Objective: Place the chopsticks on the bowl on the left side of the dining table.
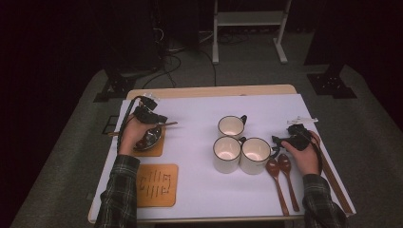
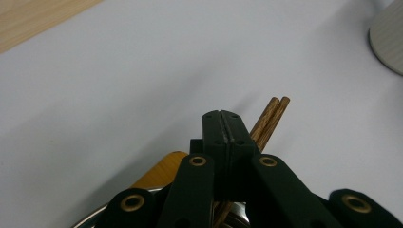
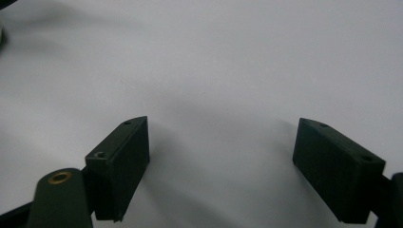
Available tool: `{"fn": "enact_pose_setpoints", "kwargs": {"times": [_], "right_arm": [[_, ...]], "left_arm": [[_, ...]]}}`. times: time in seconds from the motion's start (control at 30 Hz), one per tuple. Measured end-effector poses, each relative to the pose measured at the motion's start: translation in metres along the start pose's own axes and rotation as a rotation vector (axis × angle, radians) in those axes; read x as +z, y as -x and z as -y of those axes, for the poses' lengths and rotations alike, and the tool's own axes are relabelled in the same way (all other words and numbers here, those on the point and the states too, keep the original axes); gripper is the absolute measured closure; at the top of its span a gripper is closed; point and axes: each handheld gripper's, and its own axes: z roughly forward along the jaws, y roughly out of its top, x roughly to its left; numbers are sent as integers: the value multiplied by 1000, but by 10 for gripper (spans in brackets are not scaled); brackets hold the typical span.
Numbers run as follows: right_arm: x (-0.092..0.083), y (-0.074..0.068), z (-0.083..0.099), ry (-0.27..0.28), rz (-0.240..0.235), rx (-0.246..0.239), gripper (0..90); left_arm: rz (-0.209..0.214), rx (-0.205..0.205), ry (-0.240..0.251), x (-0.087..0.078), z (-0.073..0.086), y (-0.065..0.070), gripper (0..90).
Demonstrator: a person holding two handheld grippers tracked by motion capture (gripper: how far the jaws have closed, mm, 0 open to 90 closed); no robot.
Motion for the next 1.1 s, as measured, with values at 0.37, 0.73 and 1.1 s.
{"fn": "enact_pose_setpoints", "kwargs": {"times": [0.37,0.73,1.1], "right_arm": [[0,0,0,-1,0,0,183],[0,0,0,-1,0,0,183],[0,0,0,-1,0,0,183]], "left_arm": [[19,17,-14,-2,6,12,899],[20,19,5,-7,10,19,869],[-23,8,47,-31,13,18,687]]}}
